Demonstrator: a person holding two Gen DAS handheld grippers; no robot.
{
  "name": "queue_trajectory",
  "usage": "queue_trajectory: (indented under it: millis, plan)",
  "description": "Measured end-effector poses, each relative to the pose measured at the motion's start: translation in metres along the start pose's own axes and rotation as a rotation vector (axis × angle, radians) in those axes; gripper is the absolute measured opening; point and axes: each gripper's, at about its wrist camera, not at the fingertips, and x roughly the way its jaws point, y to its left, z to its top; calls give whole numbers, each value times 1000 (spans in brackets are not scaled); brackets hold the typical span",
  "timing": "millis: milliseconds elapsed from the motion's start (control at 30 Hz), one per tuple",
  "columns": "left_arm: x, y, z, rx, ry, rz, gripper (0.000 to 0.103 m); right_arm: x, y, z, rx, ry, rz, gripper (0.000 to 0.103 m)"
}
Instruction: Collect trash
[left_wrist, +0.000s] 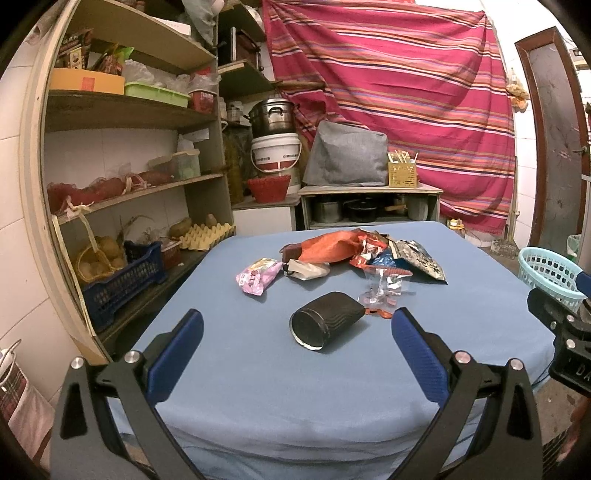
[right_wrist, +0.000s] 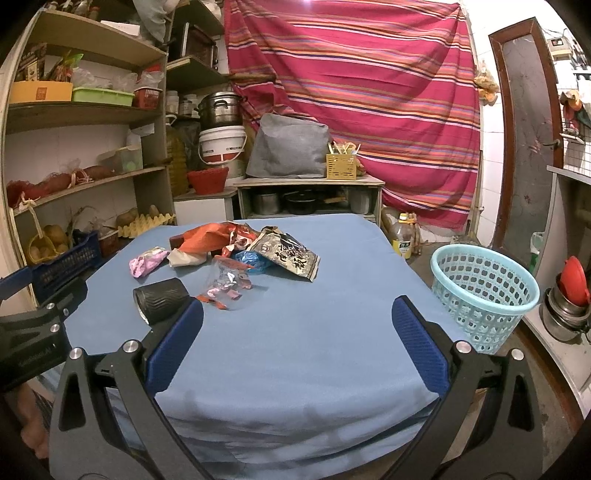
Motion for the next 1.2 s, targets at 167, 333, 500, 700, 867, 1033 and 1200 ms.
queue_trajectory:
  millis: [167,333,500,700,867,1033,1200]
  plan:
    - [-1,1,0,1,1,0,99,1,0,0,-2,1,0,99]
    - [0,0,0,3,2,-1,99,0,0,-1,-2,1,0,99]
    - [0,2,0,2,7,-3,99,-1,0,-1,-4,2,-5,99]
    - [1,2,-1,2,12,-1,99,0,-1,-1,-5,8,-5,99]
    - [7,1,-2,1,24,-3,99,5,-2,-2,-7,15,-3,99]
    - [16,-1,-3,11,33,-4,99,14,-7,-4,0,19,-12,99]
    - [32,-1,2,35,45,-18,99,25,-12,-1,-39,11,-36,99]
